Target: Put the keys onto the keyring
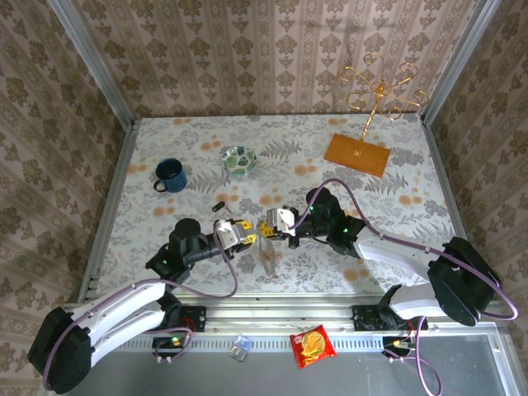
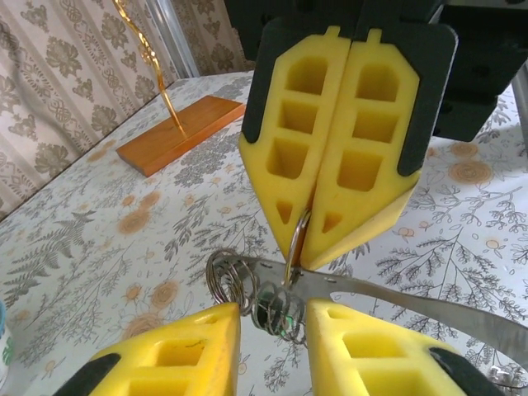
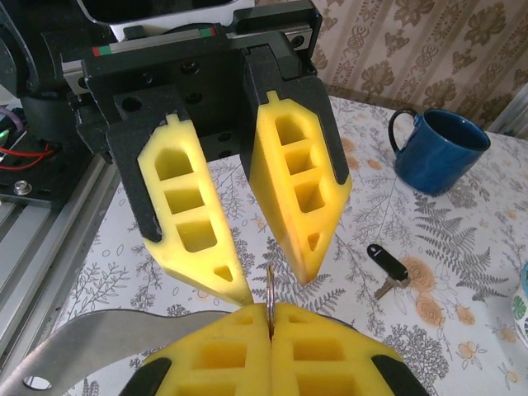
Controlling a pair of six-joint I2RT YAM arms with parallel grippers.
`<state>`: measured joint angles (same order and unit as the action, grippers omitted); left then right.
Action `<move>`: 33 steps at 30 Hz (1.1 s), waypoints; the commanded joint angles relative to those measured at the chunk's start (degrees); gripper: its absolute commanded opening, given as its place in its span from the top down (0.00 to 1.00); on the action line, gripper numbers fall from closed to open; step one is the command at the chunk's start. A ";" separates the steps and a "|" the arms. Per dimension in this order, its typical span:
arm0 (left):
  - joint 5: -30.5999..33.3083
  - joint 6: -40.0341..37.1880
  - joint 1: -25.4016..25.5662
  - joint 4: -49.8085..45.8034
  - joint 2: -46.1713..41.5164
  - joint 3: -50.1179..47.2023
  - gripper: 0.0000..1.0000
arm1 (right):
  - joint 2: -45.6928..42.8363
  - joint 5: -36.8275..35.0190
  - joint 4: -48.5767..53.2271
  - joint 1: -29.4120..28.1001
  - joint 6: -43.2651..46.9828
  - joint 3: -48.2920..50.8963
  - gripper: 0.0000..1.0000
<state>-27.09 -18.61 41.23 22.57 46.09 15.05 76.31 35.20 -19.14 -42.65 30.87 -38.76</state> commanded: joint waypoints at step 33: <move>-0.95 -2.06 2.45 -2.85 2.27 4.08 1.00 | -4.59 -8.78 17.29 -1.88 8.48 -5.27 0.86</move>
<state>-28.25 -18.31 43.07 21.85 48.88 16.56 73.52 28.40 -5.67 -43.83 37.52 -42.06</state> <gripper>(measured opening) 0.065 0.143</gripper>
